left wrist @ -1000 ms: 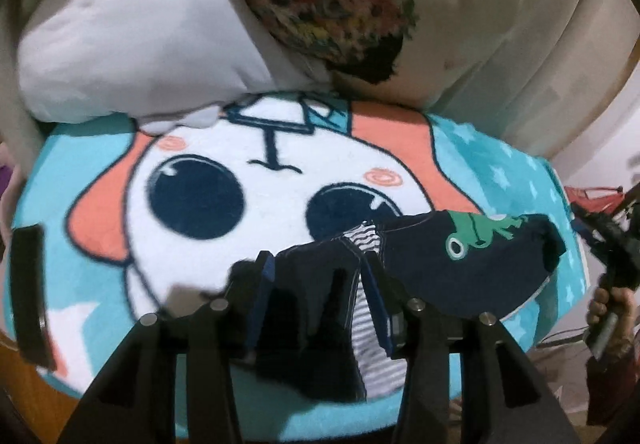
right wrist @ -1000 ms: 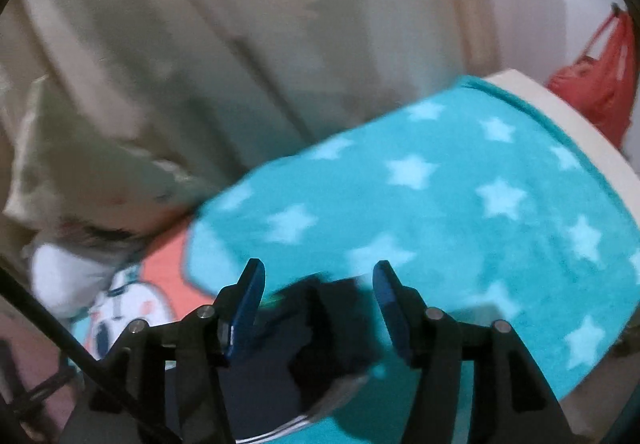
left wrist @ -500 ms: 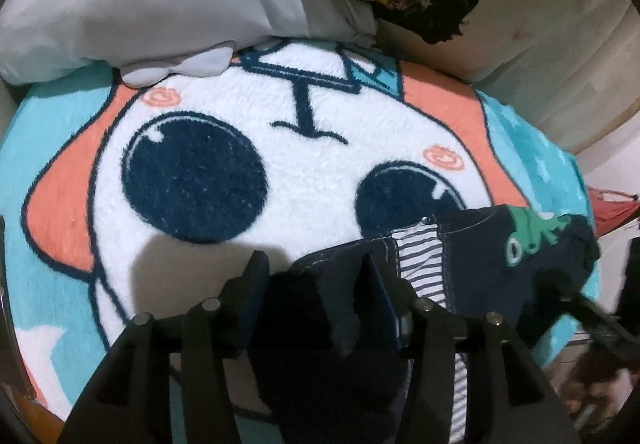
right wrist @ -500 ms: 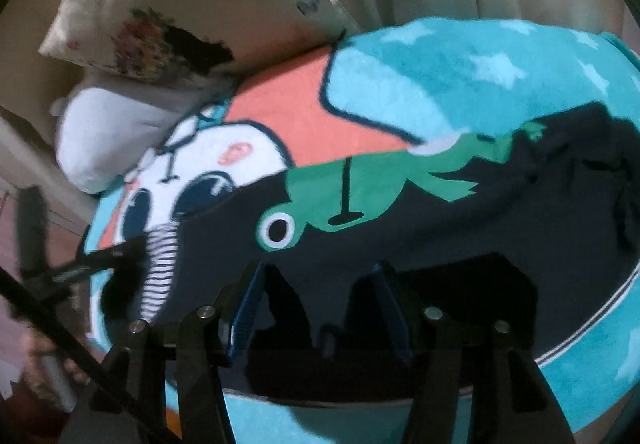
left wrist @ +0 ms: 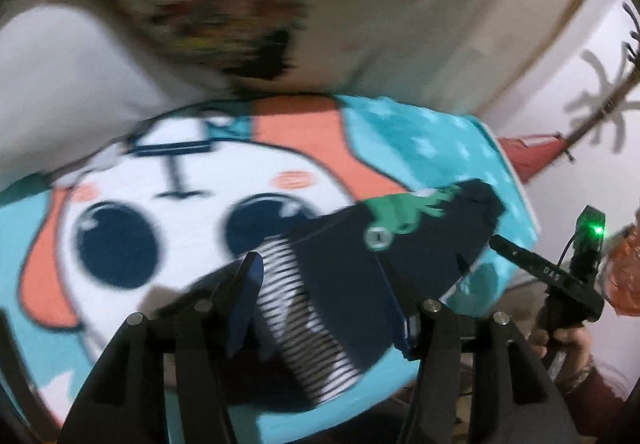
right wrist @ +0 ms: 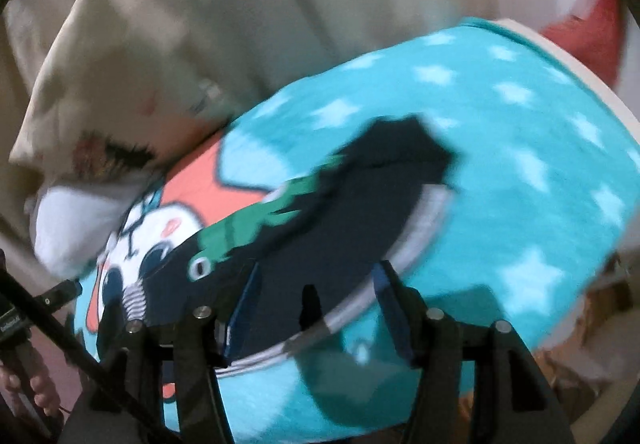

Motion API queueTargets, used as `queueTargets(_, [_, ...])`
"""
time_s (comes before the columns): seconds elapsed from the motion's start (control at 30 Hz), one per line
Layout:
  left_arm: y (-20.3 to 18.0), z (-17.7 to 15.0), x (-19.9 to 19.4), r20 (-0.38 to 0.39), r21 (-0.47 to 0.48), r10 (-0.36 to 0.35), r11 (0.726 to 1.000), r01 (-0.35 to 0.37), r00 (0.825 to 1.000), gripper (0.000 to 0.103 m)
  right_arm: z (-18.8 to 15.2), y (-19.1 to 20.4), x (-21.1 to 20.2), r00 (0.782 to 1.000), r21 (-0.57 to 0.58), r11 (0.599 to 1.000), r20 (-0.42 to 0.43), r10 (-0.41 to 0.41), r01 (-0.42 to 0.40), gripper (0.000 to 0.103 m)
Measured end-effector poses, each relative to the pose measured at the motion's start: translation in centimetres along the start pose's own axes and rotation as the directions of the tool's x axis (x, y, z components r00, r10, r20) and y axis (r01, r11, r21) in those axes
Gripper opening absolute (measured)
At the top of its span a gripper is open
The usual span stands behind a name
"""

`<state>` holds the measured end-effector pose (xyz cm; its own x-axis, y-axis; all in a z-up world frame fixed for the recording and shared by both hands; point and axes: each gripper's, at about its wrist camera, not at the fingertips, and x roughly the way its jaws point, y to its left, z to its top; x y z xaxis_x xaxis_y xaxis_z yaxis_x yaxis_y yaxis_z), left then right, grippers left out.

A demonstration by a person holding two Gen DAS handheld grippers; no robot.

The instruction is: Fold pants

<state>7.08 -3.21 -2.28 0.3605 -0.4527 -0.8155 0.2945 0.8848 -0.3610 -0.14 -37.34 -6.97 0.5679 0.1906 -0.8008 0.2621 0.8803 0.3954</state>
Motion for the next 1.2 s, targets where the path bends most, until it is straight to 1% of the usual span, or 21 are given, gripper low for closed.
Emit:
queueTargets(0.1, [-3.6,1.7,2.1,-0.045,0.042,-0.058,0.997,0.059,0.997,0.056,0.4,-3.1,-0.1,1.000,0.045,0.999,0.005,-0.008,0.008,0.065])
queueTargets(0.17, [-6.3,2.9,3.7,-0.069,0.082,-0.067,0.994,0.073,0.995,0.058,0.8,-4.8,0.4,1.000,0.067,0.998,-0.003,-0.005,0.006,0.065])
queueTargets(0.2, [-7.8,3.7,4.7,-0.083,0.105,-0.080,0.991,0.089,0.993,0.061,1.1,-5.5,0.6,1.000,0.082,0.996,-0.001,0.016,-0.016,0.065])
queueTargets(0.3, [-12.2,5.7,8.4,-0.142,0.151,-0.115,0.979,0.137,0.983,0.063,1.8,-6.7,1.4,0.998,0.085,0.994,-0.006,0.070,-0.069,0.065])
queueTargets(0.33, [-13.9,6.4,10.2,-0.179,0.164,-0.144,0.971,0.173,0.973,0.063,2.1,-7.0,1.8,0.996,0.079,0.993,-0.009,0.087,-0.086,0.065])
queueTargets(0.4, [-16.4,7.4,13.4,-0.238,0.171,-0.165,0.963,0.209,0.957,0.063,2.4,-7.4,2.5,0.993,0.075,0.991,-0.021,0.116,-0.115,0.067])
queueTargets(0.47, [-18.5,8.2,15.9,-0.275,0.186,-0.171,0.956,0.227,0.946,0.063,2.7,-7.7,3.5,0.988,0.067,0.987,-0.042,0.150,-0.147,0.068])
queueTargets(0.53, [-20.6,9.1,18.7,-0.306,0.215,-0.160,0.949,0.232,0.939,0.063,2.9,-7.9,4.4,0.984,0.052,0.984,-0.058,0.171,-0.168,0.068])
queueTargets(0.63, [-22.5,9.9,21.8,-0.347,0.248,-0.147,0.938,0.242,0.926,0.063,3.3,-7.8,5.4,0.979,0.032,0.981,-0.062,0.194,-0.192,0.069])
queueTargets(0.7, [-23.4,9.9,23.8,-0.402,0.263,-0.149,0.926,0.270,0.903,0.065,3.7,-7.9,5.6,0.974,0.023,0.975,-0.053,0.221,-0.220,0.073])
queueTargets(0.8, [-24.3,9.5,26.0,-0.447,0.296,-0.121,0.915,0.274,0.886,0.065,4.3,-7.8,5.9,0.968,0.014,0.969,-0.043,0.248,-0.248,0.073])
queueTargets(0.9, [-24.6,9.0,27.6,-0.491,0.288,-0.123,0.912,0.294,0.863,0.065,4.7,-7.3,6.3,0.966,-0.004,0.967,-0.033,0.255,-0.255,0.072])
queueTargets(0.93, [-24.8,8.8,27.7,-0.492,0.289,-0.126,0.910,0.298,0.861,0.065,4.9,-7.0,6.5,0.966,-0.013,0.967,-0.035,0.254,-0.255,0.065])
queueTargets(0.97, [-25.0,8.7,27.7,-0.489,0.300,-0.123,0.906,0.299,0.864,0.064,5.0,-6.7,7.0,0.966,-0.021,0.967,-0.048,0.254,-0.256,0.057])
queueTargets(1.0, [-25.3,8.6,27.8,-0.489,0.318,-0.107,0.903,0.290,0.866,0.052,5.1,-6.6,7.4,0.966,-0.021,0.967,-0.060,0.251,-0.252,0.043])
queueTargets(1.03, [-25.3,8.5,27.7,-0.482,0.338,-0.077,0.902,0.267,0.873,0.044,5.2,-6.6,7.7,0.966,-0.017,0.968,-0.070,0.248,-0.250,0.030])
queueTargets(1.07, [-25.2,8.5,27.8,-0.477,0.352,-0.058,0.902,0.251,0.877,0.031,5.3,-6.7,8.1,0.962,-0.002,0.965,-0.078,0.260,-0.261,0.027])
queueTargets(1.1, [-24.9,8.8,27.6,-0.477,0.346,-0.061,0.904,0.251,0.877,0.024,5.4,-6.8,8.2,0.959,0.010,0.962,-0.080,0.271,-0.271,0.025])
queueTargets(1.17, [-23.8,9.3,27.0,-0.477,0.295,-0.106,0.916,0.273,0.872,0.021,5.5,-6.8,8.1,0.956,0.014,0.959,-0.078,0.283,-0.283,0.023])
queueTargets(1.2, [-23.6,9.4,26.7,-0.472,0.282,-0.119,0.918,0.278,0.873,0.020,5.6,-6.5,7.9,0.956,0.003,0.959,-0.076,0.282,-0.283,0.022])
